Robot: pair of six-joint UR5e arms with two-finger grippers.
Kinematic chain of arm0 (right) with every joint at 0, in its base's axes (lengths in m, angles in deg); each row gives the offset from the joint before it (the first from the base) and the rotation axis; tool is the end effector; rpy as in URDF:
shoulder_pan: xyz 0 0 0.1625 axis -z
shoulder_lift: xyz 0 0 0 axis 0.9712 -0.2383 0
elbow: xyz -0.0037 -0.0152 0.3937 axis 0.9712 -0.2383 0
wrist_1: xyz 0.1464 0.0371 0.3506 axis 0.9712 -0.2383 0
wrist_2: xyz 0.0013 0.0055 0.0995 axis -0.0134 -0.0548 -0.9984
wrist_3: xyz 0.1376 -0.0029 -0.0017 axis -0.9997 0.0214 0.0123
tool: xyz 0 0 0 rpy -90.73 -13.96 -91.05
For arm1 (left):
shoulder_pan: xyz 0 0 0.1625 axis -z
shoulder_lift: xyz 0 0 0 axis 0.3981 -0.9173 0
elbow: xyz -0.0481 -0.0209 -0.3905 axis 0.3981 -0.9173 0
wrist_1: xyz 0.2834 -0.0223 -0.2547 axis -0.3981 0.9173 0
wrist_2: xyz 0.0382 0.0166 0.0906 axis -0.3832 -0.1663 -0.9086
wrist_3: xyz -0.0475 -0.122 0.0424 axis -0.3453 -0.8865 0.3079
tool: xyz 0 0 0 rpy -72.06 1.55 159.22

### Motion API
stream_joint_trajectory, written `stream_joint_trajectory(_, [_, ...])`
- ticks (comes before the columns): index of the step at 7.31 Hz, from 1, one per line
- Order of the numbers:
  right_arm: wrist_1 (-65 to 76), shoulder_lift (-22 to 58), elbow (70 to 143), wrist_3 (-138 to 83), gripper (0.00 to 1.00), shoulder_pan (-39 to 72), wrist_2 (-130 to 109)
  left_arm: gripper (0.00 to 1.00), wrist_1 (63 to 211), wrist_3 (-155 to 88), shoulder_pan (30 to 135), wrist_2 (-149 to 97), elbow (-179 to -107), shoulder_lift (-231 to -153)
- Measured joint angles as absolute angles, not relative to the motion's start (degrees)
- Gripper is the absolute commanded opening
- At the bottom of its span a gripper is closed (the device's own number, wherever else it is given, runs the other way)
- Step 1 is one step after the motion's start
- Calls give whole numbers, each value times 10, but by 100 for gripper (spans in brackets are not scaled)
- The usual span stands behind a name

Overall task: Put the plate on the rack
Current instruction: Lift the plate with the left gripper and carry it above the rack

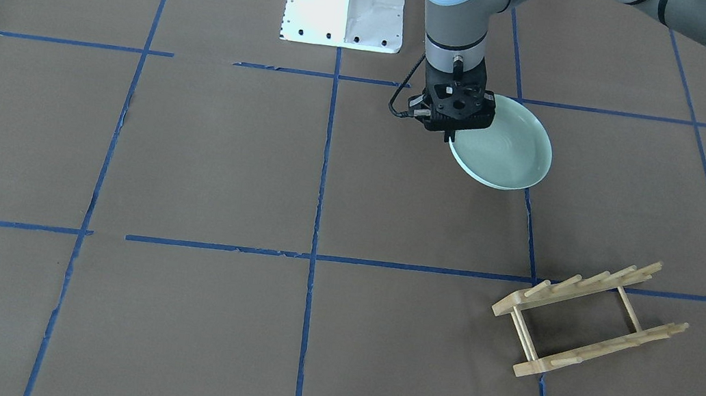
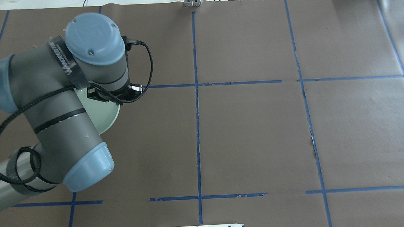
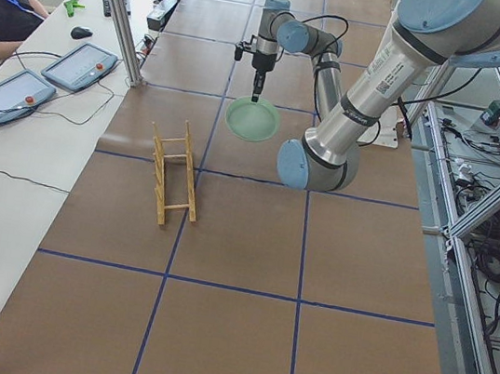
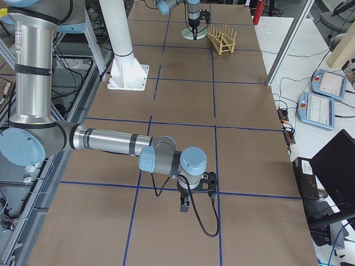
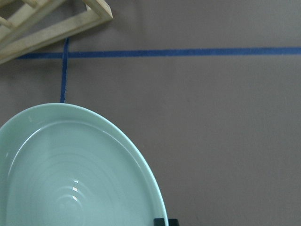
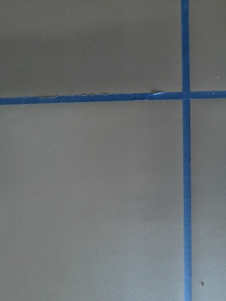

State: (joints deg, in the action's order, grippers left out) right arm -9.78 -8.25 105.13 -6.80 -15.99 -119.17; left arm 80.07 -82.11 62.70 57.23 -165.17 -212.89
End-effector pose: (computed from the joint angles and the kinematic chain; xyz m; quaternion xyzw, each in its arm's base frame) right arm 0.0571 -0.4018 0.6955 -0.0307 -0.3580 0.0044 0.9332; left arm 0.3807 -0.4379 0.1997 0.0496 0.3019 -0.0673 0.9497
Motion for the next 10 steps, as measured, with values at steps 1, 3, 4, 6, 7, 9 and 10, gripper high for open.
stream_joint_trajectory(1, [-98, -83, 1051, -68, 100, -160, -1192, 0, 799, -796, 669, 597, -1669, -2130])
stream_joint_trajectory(3, [-98, -83, 1052, -68, 100, -160, -1192, 0, 798, -730, 775, 669, -1699, -2127])
stream_joint_trajectory(4, [-98, -83, 1052, -68, 100, -160, -1192, 0, 798, -691, 826, 706, -1706, -2126])
stream_joint_trajectory(6, [-98, -82, 1051, -68, 100, -160, -1192, 0, 807, -609, 919, 787, -1711, -2108])
stream_joint_trajectory(7, [-98, -83, 1051, -68, 100, -160, -1192, 0, 830, -584, 952, 834, -1710, -2087])
stream_joint_trajectory(9, [-98, -83, 1051, -68, 100, -160, -1192, 0, 931, -570, 1000, 941, -1704, -2018])
stream_joint_trajectory(10, [-98, -83, 1051, -68, 100, -160, -1192, 0, 993, -572, 1021, 998, -1691, -1982])
